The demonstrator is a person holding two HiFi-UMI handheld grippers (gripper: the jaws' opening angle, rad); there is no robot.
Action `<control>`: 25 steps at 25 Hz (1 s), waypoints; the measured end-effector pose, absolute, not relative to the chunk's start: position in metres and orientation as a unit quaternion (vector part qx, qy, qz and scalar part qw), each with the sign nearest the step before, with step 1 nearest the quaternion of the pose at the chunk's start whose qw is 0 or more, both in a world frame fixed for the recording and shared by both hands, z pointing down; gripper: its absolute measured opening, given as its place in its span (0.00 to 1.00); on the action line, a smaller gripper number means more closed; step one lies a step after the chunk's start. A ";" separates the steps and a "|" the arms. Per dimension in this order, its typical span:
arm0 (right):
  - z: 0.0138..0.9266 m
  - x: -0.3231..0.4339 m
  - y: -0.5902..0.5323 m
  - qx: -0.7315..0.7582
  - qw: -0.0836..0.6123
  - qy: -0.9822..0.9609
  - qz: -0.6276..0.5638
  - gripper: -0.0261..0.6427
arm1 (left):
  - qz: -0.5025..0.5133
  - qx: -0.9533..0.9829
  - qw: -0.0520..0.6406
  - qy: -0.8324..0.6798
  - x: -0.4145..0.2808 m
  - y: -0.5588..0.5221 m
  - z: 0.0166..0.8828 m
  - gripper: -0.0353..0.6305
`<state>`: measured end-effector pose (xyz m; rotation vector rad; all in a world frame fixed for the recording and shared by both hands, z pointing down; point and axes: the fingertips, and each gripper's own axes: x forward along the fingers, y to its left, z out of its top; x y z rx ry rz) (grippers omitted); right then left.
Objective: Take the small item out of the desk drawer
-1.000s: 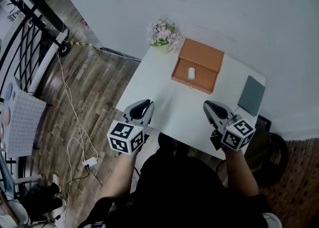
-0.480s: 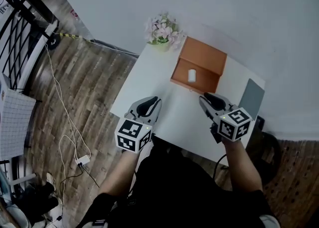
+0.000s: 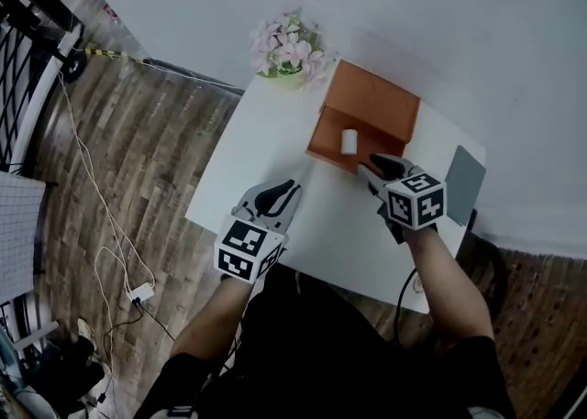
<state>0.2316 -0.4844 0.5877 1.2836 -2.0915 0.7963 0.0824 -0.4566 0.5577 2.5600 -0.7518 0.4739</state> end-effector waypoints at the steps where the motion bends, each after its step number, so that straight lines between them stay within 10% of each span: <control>1: 0.597 0.235 -0.491 0.480 0.282 -0.772 0.307 0.24 | 0.173 0.923 0.217 -0.267 0.084 -0.459 0.561 0.14; 25: 0.705 0.231 -0.555 0.465 0.363 -0.682 0.433 0.34 | 0.145 0.900 0.251 -0.327 0.026 -0.496 0.548 0.14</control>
